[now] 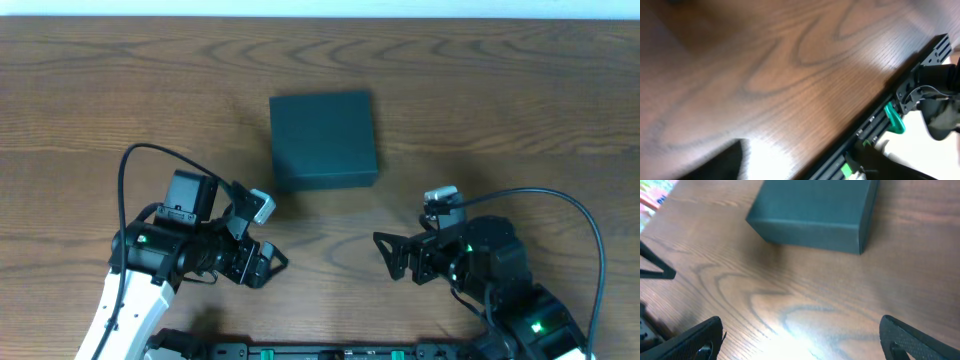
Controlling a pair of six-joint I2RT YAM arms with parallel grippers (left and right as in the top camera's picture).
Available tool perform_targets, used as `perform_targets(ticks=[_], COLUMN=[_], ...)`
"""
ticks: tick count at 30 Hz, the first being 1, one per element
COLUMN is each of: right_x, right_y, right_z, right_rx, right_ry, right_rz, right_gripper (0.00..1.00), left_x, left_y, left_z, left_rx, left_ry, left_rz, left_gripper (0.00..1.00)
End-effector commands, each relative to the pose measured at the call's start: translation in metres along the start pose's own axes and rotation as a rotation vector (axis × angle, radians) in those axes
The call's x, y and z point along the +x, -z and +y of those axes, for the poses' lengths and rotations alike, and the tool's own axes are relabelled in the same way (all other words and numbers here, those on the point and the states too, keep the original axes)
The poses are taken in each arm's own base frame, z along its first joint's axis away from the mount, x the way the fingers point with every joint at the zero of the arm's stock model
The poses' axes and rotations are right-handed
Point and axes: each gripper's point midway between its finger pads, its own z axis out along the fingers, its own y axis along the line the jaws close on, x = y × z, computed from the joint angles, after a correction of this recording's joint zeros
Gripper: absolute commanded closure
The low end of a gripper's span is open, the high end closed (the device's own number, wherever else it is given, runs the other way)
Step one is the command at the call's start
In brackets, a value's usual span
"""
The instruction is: Pack container
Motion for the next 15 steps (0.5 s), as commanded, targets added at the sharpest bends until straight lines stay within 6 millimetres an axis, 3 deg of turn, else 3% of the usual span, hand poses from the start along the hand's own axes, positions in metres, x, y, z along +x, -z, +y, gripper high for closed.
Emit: perform_targets(ticks=[1,15], right_x=[0.001,0.004], right_y=[0.001,0.001], right_z=[-0.002,-0.003], right_rx=[0.006,0.01], right_ry=[-0.024,-0.027], right_rz=[0.012,0.027], right_gripper=[0.01,0.01], left_x=[0.0,0.007], left_y=[-0.002,0.007], left_z=[-0.002,0.055], left_rx=[0.02,-0.321], left_ry=[0.089,0.087], left_rz=[0.003,0.027], left_gripper=[0.05,0.05])
